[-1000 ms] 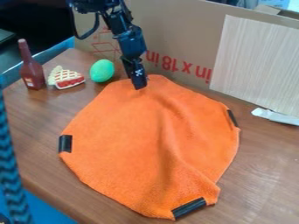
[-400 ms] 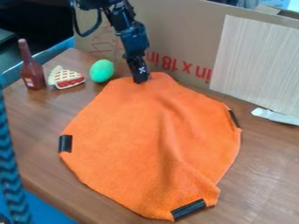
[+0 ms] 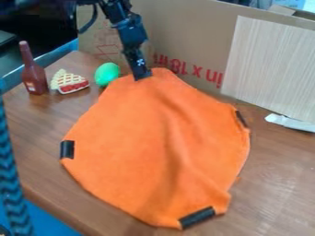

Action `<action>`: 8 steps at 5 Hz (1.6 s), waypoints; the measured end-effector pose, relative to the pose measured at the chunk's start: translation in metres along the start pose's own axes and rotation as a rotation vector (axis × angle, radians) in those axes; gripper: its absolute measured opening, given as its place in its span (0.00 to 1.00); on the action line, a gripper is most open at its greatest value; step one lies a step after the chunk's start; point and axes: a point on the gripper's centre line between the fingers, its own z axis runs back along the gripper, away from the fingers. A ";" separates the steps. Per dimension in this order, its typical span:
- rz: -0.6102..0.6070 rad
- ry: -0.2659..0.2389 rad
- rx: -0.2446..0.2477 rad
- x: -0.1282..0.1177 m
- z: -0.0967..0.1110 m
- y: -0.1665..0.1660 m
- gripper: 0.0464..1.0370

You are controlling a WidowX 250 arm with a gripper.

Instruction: Fold the cloth from top left to bottom right

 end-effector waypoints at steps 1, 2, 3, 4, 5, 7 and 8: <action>0.009 -0.008 0.000 -0.007 0.003 0.005 0.00; 0.000 -0.009 -0.040 -0.019 -0.003 -0.008 0.00; -0.060 -0.041 -0.004 -0.026 0.025 -0.039 0.00; -0.101 -0.027 0.041 -0.031 0.034 -0.077 0.00; -0.149 0.002 0.063 -0.023 0.034 -0.118 0.00; -0.213 0.127 0.123 -0.017 -0.007 -0.176 0.00; -0.253 0.169 0.157 -0.019 -0.027 -0.198 0.00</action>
